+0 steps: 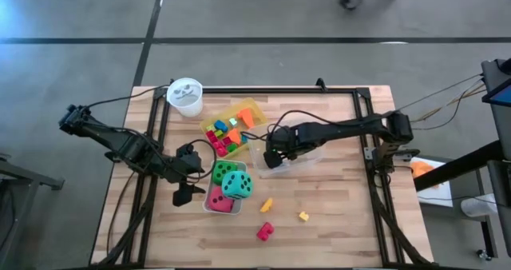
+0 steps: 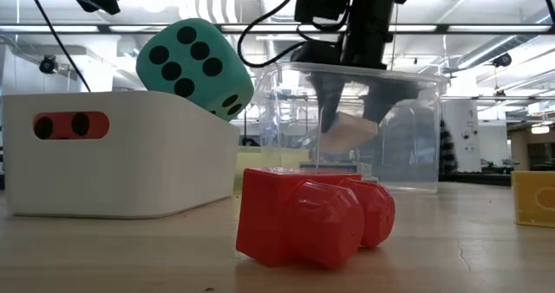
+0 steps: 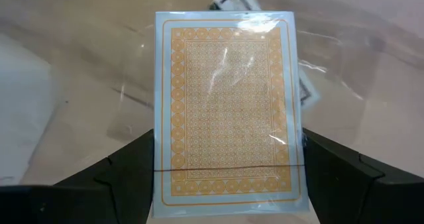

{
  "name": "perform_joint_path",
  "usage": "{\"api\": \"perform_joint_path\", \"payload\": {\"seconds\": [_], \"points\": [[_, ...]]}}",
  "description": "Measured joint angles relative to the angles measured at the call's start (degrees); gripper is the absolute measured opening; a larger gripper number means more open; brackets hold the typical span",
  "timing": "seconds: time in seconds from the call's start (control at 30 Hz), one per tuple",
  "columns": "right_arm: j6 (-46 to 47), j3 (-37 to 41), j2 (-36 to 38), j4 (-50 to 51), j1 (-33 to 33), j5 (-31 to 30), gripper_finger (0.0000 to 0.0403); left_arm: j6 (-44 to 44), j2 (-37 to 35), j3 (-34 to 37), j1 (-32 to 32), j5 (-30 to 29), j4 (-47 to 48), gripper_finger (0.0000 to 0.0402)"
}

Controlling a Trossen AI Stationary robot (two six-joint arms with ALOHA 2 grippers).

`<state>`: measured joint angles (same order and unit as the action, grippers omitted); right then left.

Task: Pick & Place Toys
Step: Put the yellow game card pack into the transparent bin

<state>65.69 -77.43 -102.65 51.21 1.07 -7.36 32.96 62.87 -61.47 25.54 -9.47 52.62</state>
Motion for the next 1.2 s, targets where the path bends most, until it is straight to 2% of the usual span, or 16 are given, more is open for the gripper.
{"api": "perform_joint_path", "payload": {"seconds": [0.4,0.83,1.07,1.2], "points": [[0.1,0.0,-4.2,-2.0,0.0,1.4,0.0298,0.0,0.0,0.0,0.0,0.0,0.0,0.0314],[-2.0,0.0,-4.6,-2.1,0.0,1.6,0.0298,0.0,0.0,0.0,0.0,0.0,0.0,0.0314],[-6.8,0.2,-4.8,-2.1,-0.1,3.4,0.0384,0.0,0.0,0.0,0.0,0.0,0.0,0.0314],[-8.2,0.2,-4.8,-2.1,-0.1,3.3,0.0389,0.0,0.0,0.0,0.0,0.0,0.0,0.0314]]}}
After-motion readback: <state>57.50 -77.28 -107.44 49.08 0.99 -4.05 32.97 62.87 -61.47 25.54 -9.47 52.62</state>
